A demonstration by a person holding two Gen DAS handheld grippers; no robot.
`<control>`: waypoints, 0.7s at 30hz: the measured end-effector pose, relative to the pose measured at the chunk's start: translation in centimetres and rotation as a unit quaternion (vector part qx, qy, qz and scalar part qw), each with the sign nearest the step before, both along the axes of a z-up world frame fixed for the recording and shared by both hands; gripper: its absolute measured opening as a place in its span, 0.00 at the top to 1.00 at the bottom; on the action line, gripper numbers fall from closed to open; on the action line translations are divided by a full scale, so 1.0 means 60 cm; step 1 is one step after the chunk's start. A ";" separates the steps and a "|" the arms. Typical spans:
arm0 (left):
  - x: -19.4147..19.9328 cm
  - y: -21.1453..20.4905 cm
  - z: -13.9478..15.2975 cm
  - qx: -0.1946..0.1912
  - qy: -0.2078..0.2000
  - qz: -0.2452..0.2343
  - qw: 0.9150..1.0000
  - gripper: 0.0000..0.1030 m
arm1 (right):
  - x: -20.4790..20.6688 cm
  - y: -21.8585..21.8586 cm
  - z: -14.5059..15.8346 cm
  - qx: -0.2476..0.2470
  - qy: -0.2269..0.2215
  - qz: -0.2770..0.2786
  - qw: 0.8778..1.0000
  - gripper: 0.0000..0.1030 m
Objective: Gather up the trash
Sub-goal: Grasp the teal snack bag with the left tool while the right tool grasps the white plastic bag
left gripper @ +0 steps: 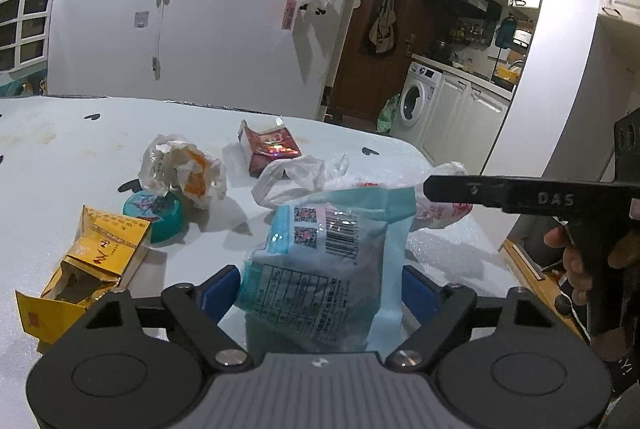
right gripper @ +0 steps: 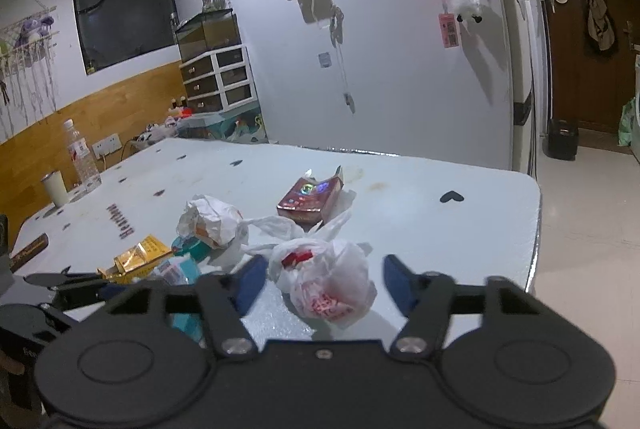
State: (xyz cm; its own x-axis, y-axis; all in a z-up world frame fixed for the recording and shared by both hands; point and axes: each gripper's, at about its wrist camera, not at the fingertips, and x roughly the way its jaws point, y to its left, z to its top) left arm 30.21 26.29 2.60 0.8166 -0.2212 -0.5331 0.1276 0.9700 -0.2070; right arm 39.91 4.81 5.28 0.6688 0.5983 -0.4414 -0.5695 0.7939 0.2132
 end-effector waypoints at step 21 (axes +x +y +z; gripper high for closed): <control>-0.010 -0.005 0.014 0.008 -0.044 0.031 0.999 0.41 | -0.024 -0.005 0.009 -0.033 -0.033 -0.016 0.999 0.85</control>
